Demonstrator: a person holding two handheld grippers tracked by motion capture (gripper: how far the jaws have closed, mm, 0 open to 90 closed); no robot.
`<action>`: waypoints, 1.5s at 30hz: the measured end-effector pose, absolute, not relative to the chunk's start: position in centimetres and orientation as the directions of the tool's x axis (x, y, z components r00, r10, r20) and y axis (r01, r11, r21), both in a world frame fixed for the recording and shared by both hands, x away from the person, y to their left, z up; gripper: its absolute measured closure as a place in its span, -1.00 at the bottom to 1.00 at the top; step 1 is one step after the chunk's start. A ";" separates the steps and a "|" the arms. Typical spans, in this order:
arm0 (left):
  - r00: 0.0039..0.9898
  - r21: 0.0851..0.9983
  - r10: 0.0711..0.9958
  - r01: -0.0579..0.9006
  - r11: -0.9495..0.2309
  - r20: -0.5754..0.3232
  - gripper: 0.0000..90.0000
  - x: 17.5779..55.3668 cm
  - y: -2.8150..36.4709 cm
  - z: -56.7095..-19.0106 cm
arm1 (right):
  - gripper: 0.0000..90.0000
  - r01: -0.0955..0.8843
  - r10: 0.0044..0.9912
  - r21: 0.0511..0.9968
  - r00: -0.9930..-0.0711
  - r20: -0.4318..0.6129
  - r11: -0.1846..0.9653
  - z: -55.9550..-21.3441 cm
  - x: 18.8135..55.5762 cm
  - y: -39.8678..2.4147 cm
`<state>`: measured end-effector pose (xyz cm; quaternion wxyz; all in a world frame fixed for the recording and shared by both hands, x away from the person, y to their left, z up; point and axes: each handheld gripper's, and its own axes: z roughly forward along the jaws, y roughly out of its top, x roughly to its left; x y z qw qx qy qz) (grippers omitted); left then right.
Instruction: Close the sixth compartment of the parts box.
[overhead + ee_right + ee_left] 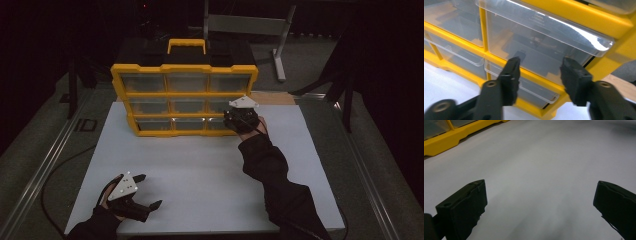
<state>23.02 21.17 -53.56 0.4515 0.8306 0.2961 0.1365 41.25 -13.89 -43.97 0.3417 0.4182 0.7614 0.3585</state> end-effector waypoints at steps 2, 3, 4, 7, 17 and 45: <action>0.787 0.831 0.616 0.370 -0.417 -0.041 -1.00 23.0 21.2 -53.6 | -0.09 0.399 0.885 0.832 -0.416 -0.210 0.386 -43.9 41.2 -13.9; 0.787 0.830 0.615 0.370 -0.417 -0.042 -1.00 23.0 21.2 -53.6 | -0.16 0.405 0.886 0.831 -0.418 -0.202 0.381 -43.9 41.2 -13.9; 0.788 0.829 0.615 0.369 -0.419 -0.040 -1.00 23.0 21.2 -53.6 | -0.20 0.407 0.888 0.833 -0.416 -0.197 0.375 -43.9 41.2 -13.9; 0.787 0.829 0.615 0.369 -0.420 -0.038 -1.00 23.0 21.2 -53.6 | -0.39 0.417 0.887 0.831 -0.425 -0.181 0.369 -43.9 41.3 -14.0; 0.788 0.829 0.614 0.369 -0.421 -0.039 -1.00 23.0 21.2 -53.6 | -0.78 0.444 0.895 0.831 -0.426 -0.134 0.336 -43.8 41.3 -13.8; 0.790 0.830 0.612 0.366 -0.421 -0.038 -1.00 23.0 21.1 -53.5 | -0.80 0.352 0.815 0.855 -0.565 -0.128 0.379 -42.9 39.7 -13.4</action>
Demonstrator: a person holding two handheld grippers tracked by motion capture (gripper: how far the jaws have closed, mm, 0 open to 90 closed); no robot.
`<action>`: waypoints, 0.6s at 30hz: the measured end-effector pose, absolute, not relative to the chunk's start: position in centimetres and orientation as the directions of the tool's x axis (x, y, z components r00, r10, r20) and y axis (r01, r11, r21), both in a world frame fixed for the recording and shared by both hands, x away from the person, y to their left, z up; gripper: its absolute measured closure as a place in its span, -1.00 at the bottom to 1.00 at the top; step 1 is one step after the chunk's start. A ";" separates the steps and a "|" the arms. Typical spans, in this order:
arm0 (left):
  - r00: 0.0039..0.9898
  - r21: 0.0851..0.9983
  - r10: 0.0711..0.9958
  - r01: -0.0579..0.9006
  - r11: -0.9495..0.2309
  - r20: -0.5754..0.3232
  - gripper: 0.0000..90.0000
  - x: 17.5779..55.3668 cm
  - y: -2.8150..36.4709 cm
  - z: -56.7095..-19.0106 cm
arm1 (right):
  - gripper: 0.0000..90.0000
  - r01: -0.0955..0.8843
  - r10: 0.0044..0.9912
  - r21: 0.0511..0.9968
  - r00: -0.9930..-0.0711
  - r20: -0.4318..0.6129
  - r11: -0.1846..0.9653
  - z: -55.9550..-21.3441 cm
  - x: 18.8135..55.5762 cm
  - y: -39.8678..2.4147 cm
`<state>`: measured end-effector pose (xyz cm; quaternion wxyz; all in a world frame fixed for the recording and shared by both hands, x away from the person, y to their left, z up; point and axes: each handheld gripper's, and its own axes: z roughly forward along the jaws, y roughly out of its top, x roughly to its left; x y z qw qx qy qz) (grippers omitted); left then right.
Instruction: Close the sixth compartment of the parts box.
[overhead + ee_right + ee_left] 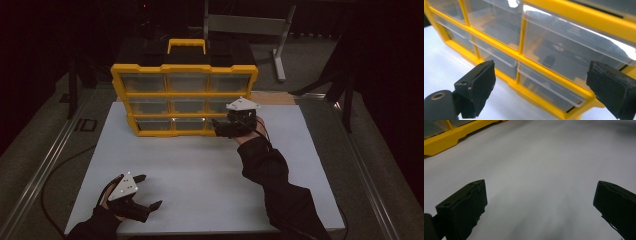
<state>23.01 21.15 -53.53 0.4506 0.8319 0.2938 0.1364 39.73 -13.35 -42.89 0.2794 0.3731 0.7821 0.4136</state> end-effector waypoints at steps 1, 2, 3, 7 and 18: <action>0.790 0.830 0.612 0.365 -0.422 -0.037 -1.00 23.0 21.1 -53.5 | -0.80 0.350 0.811 0.856 -0.571 -0.126 0.380 -42.8 39.7 -13.4; 0.791 0.830 0.611 0.366 -0.422 -0.038 -1.00 23.0 21.1 -53.6 | -0.80 0.349 0.806 0.857 -0.579 -0.121 0.379 -42.7 39.6 -13.4; 0.790 0.829 0.612 0.367 -0.422 -0.039 -1.00 23.0 21.1 -53.6 | -0.80 0.343 0.803 0.859 -0.583 -0.122 0.379 -42.6 39.5 -13.4; 0.791 0.830 0.611 0.366 -0.422 -0.038 -1.00 23.0 21.1 -53.6 | -0.80 0.325 0.792 0.871 -0.601 -0.109 0.367 -42.4 39.2 -13.6; 0.793 0.830 0.609 0.365 -0.422 -0.039 -1.00 23.0 21.1 -53.6 | -0.80 0.288 0.755 0.890 -0.650 -0.090 0.353 -42.2 38.1 -15.0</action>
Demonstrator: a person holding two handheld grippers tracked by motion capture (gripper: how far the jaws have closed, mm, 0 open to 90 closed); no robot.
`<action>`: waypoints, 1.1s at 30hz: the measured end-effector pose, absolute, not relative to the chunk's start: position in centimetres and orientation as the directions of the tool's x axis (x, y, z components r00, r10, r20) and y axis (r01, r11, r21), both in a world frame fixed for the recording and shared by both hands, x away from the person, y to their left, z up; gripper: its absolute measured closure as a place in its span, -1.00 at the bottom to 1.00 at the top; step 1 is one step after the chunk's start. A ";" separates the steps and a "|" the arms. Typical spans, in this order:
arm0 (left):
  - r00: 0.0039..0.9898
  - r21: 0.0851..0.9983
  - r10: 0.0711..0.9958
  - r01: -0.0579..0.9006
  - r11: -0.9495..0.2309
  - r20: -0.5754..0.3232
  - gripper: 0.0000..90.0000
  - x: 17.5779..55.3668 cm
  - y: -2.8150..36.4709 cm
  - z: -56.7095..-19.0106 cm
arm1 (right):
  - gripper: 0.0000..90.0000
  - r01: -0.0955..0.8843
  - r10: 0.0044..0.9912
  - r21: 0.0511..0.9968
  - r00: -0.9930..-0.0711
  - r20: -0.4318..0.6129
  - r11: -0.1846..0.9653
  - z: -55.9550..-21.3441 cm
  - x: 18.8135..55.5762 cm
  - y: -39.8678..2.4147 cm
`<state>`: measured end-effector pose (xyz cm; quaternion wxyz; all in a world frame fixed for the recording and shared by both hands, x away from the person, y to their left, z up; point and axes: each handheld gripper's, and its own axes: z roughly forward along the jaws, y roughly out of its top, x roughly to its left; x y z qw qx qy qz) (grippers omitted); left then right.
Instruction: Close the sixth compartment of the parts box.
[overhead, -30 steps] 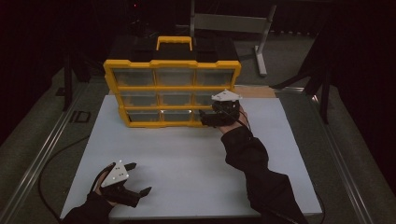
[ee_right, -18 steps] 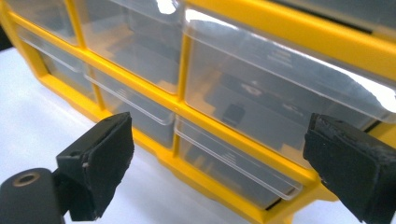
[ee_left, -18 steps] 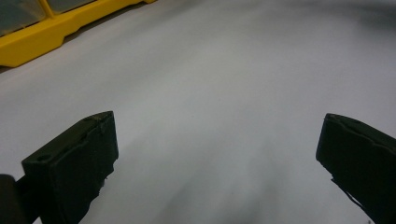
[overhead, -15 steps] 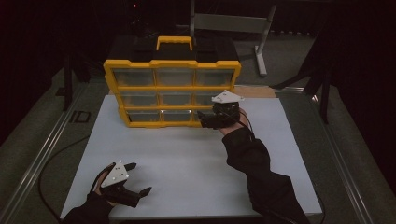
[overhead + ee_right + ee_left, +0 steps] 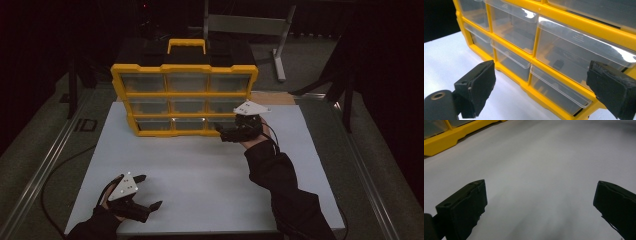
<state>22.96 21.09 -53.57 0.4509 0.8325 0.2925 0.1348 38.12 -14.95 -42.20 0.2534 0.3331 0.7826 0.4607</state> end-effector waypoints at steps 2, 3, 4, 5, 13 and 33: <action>0.792 0.829 0.609 0.365 -0.422 -0.039 -1.00 23.0 21.1 -53.6 | -0.80 0.294 0.749 0.893 -0.659 -0.068 0.340 -42.2 37.9 -15.3; 0.792 0.829 0.609 0.365 -0.423 -0.038 -1.00 23.0 21.1 -53.6 | -0.80 0.290 0.740 0.895 -0.670 -0.064 0.340 -42.3 37.7 -15.5; 0.792 0.830 0.610 0.365 -0.422 -0.038 -1.00 23.0 21.1 -53.6 | -0.80 0.288 0.734 0.894 -0.676 -0.063 0.342 -42.4 37.6 -15.6; 0.792 0.829 0.610 0.366 -0.422 -0.039 -1.00 23.0 21.1 -53.6 | -0.80 0.283 0.727 0.893 -0.684 -0.067 0.349 -42.5 37.5 -15.7; 0.792 0.829 0.610 0.365 -0.423 -0.038 -1.00 23.0 21.1 -53.6 | -0.80 0.272 0.701 0.892 -0.710 -0.069 0.363 -43.9 36.2 -16.9; 0.792 0.830 0.609 0.367 -0.420 -0.042 -1.00 23.0 21.1 -53.6 | -0.80 0.306 0.686 0.871 -0.726 -0.047 0.384 -47.7 34.0 -20.8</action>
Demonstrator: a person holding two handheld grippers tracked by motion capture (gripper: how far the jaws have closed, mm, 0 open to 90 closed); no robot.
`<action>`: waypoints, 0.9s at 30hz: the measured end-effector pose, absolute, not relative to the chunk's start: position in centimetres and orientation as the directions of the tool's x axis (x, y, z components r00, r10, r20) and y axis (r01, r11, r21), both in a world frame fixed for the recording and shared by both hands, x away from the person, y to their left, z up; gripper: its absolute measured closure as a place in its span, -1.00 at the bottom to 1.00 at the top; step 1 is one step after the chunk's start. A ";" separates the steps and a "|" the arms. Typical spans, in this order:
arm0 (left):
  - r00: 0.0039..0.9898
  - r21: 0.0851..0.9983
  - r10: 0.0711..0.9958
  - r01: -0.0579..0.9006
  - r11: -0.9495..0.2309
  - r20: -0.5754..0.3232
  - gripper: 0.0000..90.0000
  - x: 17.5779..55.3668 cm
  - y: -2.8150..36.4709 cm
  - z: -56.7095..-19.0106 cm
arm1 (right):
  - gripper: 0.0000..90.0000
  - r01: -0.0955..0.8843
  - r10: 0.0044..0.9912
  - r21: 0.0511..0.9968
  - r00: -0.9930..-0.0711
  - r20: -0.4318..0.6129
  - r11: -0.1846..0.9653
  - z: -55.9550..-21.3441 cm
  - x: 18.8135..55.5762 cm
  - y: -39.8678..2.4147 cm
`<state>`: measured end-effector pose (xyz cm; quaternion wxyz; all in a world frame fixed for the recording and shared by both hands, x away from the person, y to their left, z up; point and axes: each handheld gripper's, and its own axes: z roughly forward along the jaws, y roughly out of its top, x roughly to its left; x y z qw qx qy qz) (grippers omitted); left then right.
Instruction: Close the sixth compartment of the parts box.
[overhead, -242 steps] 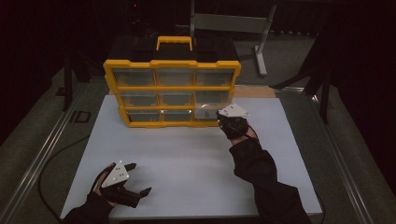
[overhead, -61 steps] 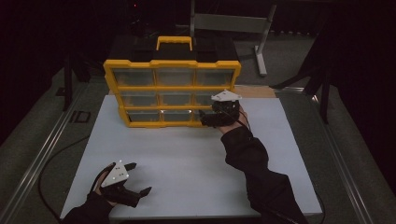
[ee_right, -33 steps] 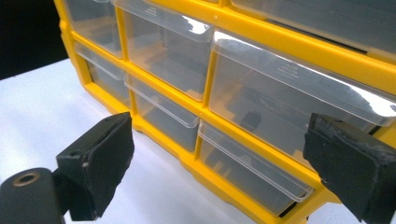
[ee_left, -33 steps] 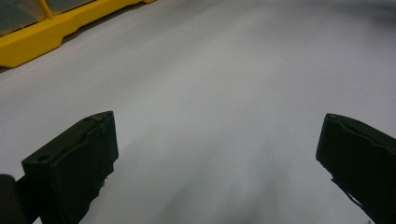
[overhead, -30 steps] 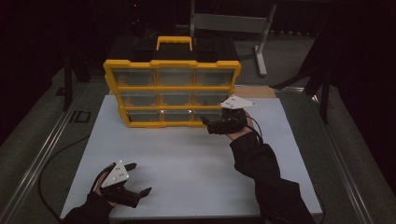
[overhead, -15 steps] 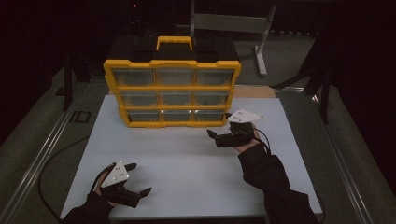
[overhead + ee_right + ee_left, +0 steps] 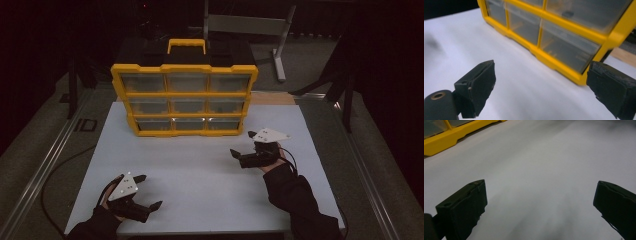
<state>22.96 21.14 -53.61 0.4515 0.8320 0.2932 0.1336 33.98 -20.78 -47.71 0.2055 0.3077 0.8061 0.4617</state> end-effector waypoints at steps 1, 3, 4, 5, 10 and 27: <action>0.792 0.829 0.609 0.368 -0.421 -0.042 -1.00 23.0 21.1 -53.6 | -0.80 0.312 0.682 0.871 -0.730 -0.037 0.381 -48.2 33.7 -21.2; 0.792 0.828 0.609 0.367 -0.423 -0.040 -1.00 23.0 21.1 -53.6 | -0.80 0.315 0.680 0.869 -0.732 -0.033 0.381 -48.6 33.4 -21.5; 0.792 0.829 0.609 0.367 -0.421 -0.041 -1.00 23.0 21.1 -53.6 | -0.80 0.313 0.679 0.869 -0.733 -0.034 0.382 -48.8 33.3 -21.7; 0.792 0.829 0.610 0.367 -0.421 -0.041 -1.00 23.0 21.1 -53.6 | -0.80 0.315 0.679 0.869 -0.734 -0.031 0.381 -49.0 33.1 -21.9; 0.791 0.828 0.610 0.369 -0.422 -0.041 -1.00 23.0 21.1 -53.7 | -0.80 0.303 0.655 0.869 -0.755 -0.032 0.391 -50.1 32.4 -22.9; 0.792 0.828 0.610 0.367 -0.424 -0.039 -1.00 23.0 21.0 -53.6 | -0.80 0.342 0.647 0.836 -0.762 -0.020 0.429 -53.1 29.8 -25.8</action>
